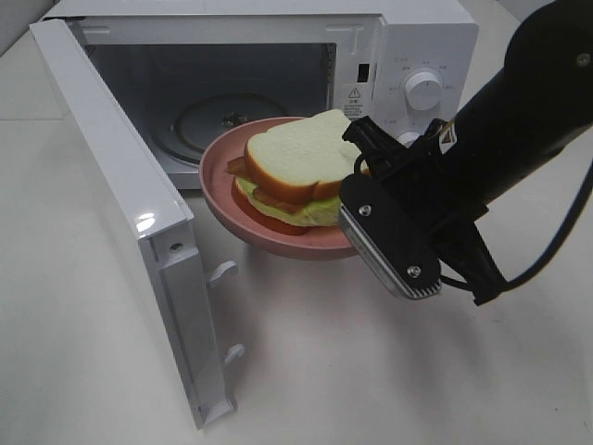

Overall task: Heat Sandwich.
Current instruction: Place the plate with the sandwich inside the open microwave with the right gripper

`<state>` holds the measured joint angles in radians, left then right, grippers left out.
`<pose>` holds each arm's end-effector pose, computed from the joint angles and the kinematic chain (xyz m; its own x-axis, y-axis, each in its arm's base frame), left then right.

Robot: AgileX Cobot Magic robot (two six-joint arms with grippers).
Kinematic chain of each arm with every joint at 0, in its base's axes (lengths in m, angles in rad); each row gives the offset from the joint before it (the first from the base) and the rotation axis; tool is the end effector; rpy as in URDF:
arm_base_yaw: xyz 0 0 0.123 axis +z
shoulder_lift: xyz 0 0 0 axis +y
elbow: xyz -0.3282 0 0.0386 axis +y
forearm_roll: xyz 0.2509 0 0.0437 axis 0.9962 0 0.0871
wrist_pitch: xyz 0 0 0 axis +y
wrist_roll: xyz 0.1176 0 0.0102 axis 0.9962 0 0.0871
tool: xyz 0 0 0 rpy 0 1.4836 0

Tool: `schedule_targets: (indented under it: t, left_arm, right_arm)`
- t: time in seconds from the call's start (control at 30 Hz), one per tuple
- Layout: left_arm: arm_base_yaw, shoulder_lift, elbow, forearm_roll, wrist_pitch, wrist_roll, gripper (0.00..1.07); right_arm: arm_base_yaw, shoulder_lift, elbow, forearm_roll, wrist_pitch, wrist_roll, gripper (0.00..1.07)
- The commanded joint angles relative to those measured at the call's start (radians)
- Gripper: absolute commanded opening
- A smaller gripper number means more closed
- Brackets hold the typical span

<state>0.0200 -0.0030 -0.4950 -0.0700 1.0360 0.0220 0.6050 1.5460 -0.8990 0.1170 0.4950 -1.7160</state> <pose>-0.0225 -0.0076 0.2676 -0.4351 -0.0224 -0.9001 0.0283 0.9989 -0.0385 0.2557 0.1848 0.2333 0.6201 -0.7841 -0.0272 -0.6887 -0.5274 -0.4975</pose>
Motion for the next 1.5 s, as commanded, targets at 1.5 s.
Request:
schedule_targets:
  t: [1.5]
  left_arm:
    - [0.003,-0.022,0.002,-0.002,-0.008,-0.004,1.01]
  right_arm:
    - [0.004,0.542,-0.697,-0.011,0.122,0.12,0.01]
